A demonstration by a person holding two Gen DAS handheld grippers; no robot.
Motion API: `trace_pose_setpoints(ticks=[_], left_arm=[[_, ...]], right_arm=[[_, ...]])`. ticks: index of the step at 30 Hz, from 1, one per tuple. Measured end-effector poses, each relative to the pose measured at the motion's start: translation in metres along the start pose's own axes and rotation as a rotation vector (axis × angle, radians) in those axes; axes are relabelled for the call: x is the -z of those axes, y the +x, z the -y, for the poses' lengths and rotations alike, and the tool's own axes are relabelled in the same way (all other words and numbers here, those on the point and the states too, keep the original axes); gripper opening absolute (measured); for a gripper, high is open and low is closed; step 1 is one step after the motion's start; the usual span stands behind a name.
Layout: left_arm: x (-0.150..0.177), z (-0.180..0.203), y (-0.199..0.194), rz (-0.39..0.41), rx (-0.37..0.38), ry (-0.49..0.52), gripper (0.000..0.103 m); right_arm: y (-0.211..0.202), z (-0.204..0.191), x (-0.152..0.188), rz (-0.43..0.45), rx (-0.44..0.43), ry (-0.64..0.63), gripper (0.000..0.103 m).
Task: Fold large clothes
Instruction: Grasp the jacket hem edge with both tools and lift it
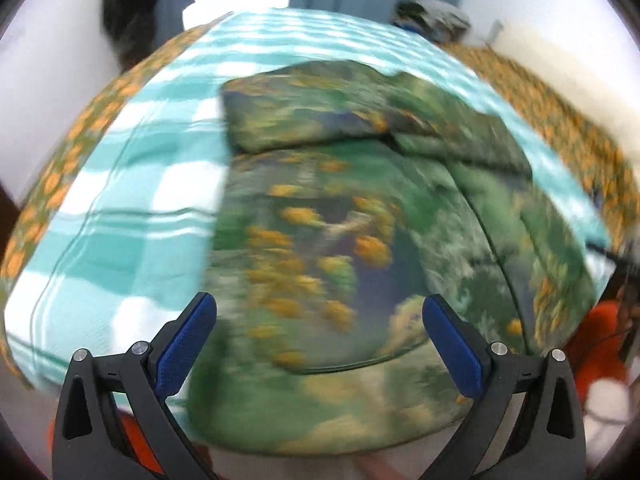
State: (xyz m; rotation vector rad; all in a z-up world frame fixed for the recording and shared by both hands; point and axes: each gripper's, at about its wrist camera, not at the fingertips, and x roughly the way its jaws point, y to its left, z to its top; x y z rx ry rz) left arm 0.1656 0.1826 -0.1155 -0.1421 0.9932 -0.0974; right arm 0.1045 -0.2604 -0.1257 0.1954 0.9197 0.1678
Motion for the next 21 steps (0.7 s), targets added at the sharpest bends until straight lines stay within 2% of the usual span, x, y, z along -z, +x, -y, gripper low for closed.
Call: trace_pose_setpoints(ticks=[2, 4, 7, 9, 12, 13, 14, 15, 16, 17, 18, 19, 21], left_arm=[[0.003, -0.035, 0.007, -0.064, 0.05, -0.092, 0.102], [0.01, -0.05, 0.021, -0.127, 0.091, -0.137, 0.102], [0.027, -0.051, 0.045, -0.218, 0.179, -0.174, 0.102], [0.034, -0.04, 0.05, -0.229, 0.166, -0.151, 0.102], [0.032, -0.028, 0.047, -0.245, 0.134, -0.112, 0.101], [0.031, -0.026, 0.044, -0.258, 0.139, -0.113, 0.093], [0.031, -0.025, 0.042, -0.273, 0.123, -0.112, 0.084], [0.032, -0.027, 0.04, -0.289, 0.098, -0.107, 0.063], [0.032, -0.029, 0.037, -0.302, 0.078, -0.1, 0.045], [0.03, -0.03, 0.035, -0.309, 0.072, -0.098, 0.037], [0.028, -0.033, 0.03, -0.312, 0.083, -0.111, 0.026], [0.027, -0.035, 0.027, -0.314, 0.091, -0.123, 0.018], [0.021, -0.035, 0.013, -0.297, 0.118, -0.137, 0.014]], right_arm=[[0.0, 0.027, 0.001, -0.081, -0.018, 0.022, 0.074], [0.005, 0.055, 0.007, -0.169, 0.013, 0.036, 0.074], [0.018, 0.083, 0.018, -0.257, 0.01, 0.075, 0.074], [0.029, 0.089, 0.026, -0.298, -0.02, 0.107, 0.074], [0.043, 0.084, 0.033, -0.34, -0.117, 0.128, 0.075], [0.043, 0.079, 0.033, -0.349, -0.134, 0.126, 0.075], [0.043, 0.075, 0.033, -0.353, -0.153, 0.12, 0.068], [0.041, 0.068, 0.031, -0.357, -0.169, 0.105, 0.05], [0.036, 0.062, 0.029, -0.353, -0.167, 0.086, 0.041], [0.032, 0.058, 0.026, -0.348, -0.163, 0.08, 0.025], [0.026, 0.055, 0.022, -0.338, -0.175, 0.086, 0.017], [0.023, 0.056, 0.019, -0.329, -0.188, 0.096, 0.016], [0.01, 0.051, 0.008, -0.298, -0.216, 0.111, 0.013]])
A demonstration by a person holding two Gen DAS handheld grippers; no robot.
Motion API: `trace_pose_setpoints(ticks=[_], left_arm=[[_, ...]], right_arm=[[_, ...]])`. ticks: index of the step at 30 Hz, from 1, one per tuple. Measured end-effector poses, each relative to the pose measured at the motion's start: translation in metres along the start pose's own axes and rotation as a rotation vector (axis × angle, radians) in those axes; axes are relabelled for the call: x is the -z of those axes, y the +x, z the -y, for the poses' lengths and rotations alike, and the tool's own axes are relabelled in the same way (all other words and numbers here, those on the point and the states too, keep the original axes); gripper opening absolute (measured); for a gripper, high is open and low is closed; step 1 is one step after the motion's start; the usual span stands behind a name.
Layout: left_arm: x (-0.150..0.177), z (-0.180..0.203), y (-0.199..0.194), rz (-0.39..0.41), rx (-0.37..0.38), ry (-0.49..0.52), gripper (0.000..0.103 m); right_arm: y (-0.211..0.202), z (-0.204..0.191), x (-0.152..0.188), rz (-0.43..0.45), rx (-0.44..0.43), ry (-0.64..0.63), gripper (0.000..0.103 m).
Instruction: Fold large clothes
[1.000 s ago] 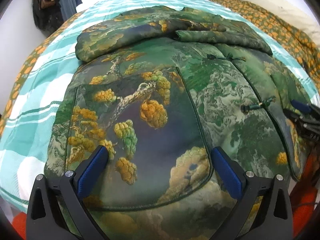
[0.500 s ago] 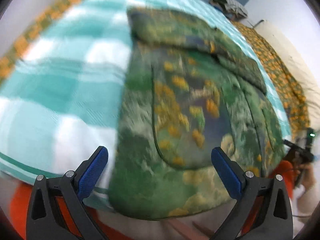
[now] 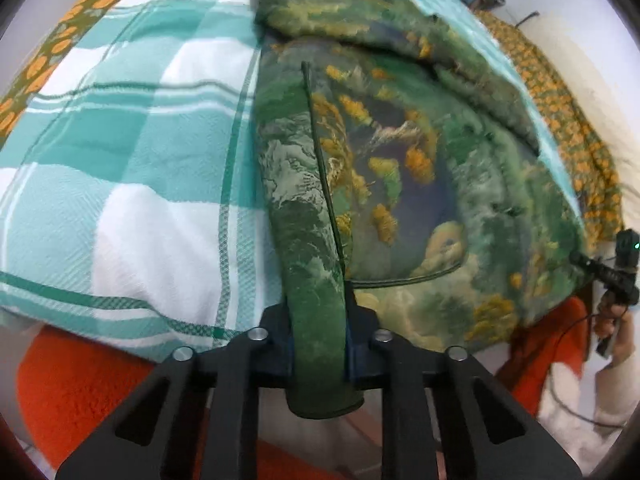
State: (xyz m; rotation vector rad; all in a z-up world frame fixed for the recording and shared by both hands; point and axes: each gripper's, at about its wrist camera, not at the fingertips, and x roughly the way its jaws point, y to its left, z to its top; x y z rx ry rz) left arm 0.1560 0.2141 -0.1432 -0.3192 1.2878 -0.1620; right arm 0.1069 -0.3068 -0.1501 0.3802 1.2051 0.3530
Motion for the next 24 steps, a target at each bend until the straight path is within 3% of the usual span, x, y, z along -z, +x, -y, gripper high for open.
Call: trace_pose_setpoints(ticks=[6, 12, 16, 20, 24], left_arm=[[0.007, 0.021, -0.052, 0.048, 0.071, 0.06, 0.013], [0.063, 0.012, -0.088, -0.044, 0.053, 0.102, 0.013], [0.089, 0.001, -0.126, -0.086, 0.124, 0.047, 0.013], [0.052, -0.01, -0.158, 0.042, 0.213, -0.014, 0.014], [-0.045, -0.028, -0.142, 0.192, 0.242, -0.057, 0.015]], right_arm=[[-0.045, -0.025, -0.002, 0.048, -0.055, -0.024, 0.012], [-0.083, -0.04, 0.041, -0.013, -0.132, -0.018, 0.012], [-0.113, -0.048, 0.069, -0.054, -0.236, 0.054, 0.012], [-0.139, -0.051, 0.046, 0.024, -0.349, 0.119, 0.012], [-0.122, -0.035, -0.036, 0.146, -0.36, 0.132, 0.012]])
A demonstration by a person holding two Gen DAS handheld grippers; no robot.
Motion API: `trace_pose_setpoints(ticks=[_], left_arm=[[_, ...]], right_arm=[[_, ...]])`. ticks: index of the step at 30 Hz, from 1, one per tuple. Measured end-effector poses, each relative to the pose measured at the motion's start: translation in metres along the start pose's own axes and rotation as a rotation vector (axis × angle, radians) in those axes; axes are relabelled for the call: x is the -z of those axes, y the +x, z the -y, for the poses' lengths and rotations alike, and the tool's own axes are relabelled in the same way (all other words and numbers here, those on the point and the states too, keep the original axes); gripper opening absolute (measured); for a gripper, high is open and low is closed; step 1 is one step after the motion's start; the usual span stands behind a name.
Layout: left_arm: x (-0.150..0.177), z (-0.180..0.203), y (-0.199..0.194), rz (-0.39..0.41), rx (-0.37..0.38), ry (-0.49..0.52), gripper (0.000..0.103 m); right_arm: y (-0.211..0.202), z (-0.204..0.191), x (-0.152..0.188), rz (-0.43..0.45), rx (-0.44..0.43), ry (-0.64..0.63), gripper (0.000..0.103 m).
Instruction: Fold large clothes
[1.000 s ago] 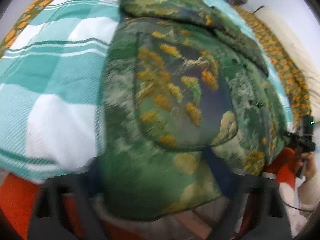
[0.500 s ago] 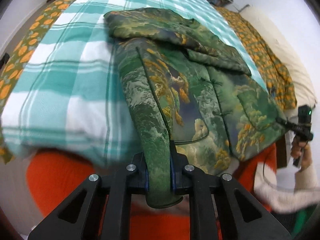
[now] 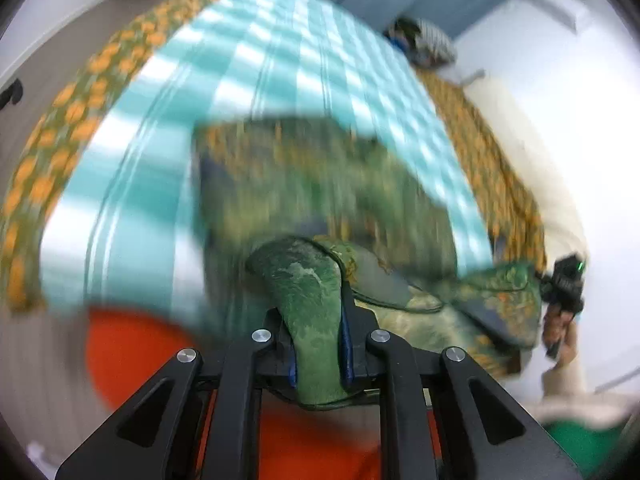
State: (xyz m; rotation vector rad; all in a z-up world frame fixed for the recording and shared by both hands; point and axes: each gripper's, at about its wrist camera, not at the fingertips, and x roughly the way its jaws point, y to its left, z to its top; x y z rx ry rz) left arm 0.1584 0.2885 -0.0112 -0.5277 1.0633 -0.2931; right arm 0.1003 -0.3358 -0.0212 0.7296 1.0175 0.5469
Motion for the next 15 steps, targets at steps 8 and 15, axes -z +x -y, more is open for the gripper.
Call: trace_pose_setpoints(ticks=[8, 15], left_arm=[[-0.11, -0.027, 0.128, 0.076, -0.112, -0.024, 0.049], [-0.125, -0.065, 0.133, 0.113, -0.074, -0.235, 0.092]], right_arm=[[0.116, 0.077, -0.121, 0.096, 0.083, 0.1, 0.013], [0.179, 0.177, -0.117, 0.06, -0.055, 0.581, 0.028]])
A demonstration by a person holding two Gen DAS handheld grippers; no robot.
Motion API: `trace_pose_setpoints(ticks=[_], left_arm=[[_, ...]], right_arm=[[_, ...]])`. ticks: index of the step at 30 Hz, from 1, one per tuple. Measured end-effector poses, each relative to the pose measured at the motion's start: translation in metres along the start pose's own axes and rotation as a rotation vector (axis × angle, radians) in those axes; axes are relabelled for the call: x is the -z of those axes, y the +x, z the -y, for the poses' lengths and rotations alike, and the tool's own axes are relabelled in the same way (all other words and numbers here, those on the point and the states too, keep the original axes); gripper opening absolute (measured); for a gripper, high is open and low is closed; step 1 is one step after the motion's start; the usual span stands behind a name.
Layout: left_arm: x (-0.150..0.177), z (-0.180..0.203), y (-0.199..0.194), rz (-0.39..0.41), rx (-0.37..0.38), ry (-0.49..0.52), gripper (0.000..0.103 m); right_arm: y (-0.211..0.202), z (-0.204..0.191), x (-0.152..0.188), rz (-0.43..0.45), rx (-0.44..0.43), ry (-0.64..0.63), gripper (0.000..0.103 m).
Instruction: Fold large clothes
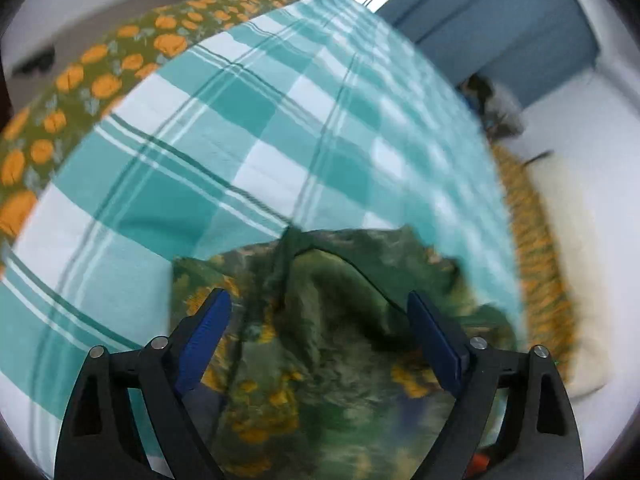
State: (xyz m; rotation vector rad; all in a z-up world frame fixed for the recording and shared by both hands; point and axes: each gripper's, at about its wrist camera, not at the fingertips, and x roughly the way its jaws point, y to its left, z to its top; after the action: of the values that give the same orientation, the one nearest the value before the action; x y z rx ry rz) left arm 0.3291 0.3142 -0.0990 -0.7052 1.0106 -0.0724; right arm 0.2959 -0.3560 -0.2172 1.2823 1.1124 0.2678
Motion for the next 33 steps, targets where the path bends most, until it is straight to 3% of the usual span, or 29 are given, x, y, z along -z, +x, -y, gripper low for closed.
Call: trace_pose_setpoints(ticks=[1, 3, 5, 8, 10, 12, 13, 14, 15, 16, 17, 22, 26, 29, 33], left_arm=[[0.001, -0.001, -0.008, 0.006, 0.013, 0.006, 0.096], [0.006, -0.002, -0.021, 0.023, 0.004, 0.052, 0.1], [0.016, -0.003, -0.025, 0.011, -0.02, 0.133, 0.1], [0.027, 0.0, -0.008, -0.029, -0.055, 0.213, 0.1], [0.033, 0.003, 0.013, -0.056, -0.053, 0.214, 0.1], [0.033, 0.009, 0.037, -0.065, -0.066, 0.194, 0.097], [0.034, 0.012, 0.044, -0.067, -0.078, 0.19, 0.08], [0.035, 0.017, 0.054, -0.082, -0.1, 0.198, 0.06], [0.036, 0.022, 0.06, -0.101, -0.154, 0.212, 0.025], [0.036, 0.028, 0.063, -0.109, -0.205, 0.231, 0.015], [0.034, 0.033, 0.061, -0.102, -0.205, 0.242, 0.013], [0.002, 0.072, 0.018, 0.085, -0.19, 0.326, 0.01], [-0.009, 0.089, 0.029, 0.232, -0.274, 0.367, 0.011], [0.0, 0.067, 0.074, 0.204, -0.36, 0.381, 0.012], [0.029, 0.023, 0.118, 0.166, -0.407, 0.386, 0.017]], right_arm=[[-0.003, 0.0, -0.001, -0.007, -0.038, 0.022, 0.033], [-0.017, -0.013, -0.003, -0.004, -0.114, -0.016, 0.068], [-0.036, -0.032, -0.001, 0.042, -0.111, -0.119, 0.088], [-0.052, -0.062, 0.009, 0.095, -0.002, -0.327, 0.09], [-0.038, -0.078, 0.022, 0.108, 0.192, -0.509, 0.09], [-0.014, -0.084, 0.035, 0.097, 0.333, -0.622, 0.09], [0.0, -0.086, 0.041, 0.097, 0.397, -0.671, 0.089], [0.012, -0.085, 0.048, 0.103, 0.432, -0.709, 0.082], [0.026, -0.09, 0.058, 0.099, 0.471, -0.765, 0.05], [0.037, -0.096, 0.066, 0.108, 0.55, -0.812, 0.031], [0.032, -0.097, 0.074, 0.136, 0.603, -0.842, 0.017], [-0.009, -0.16, 0.091, 0.351, 0.614, -0.976, 0.013], [-0.007, -0.192, 0.077, 0.476, 0.631, -1.009, 0.013], [0.033, -0.174, 0.059, 0.472, 0.75, -1.028, 0.013], [0.085, -0.105, 0.049, 0.358, 0.865, -0.983, 0.013]])
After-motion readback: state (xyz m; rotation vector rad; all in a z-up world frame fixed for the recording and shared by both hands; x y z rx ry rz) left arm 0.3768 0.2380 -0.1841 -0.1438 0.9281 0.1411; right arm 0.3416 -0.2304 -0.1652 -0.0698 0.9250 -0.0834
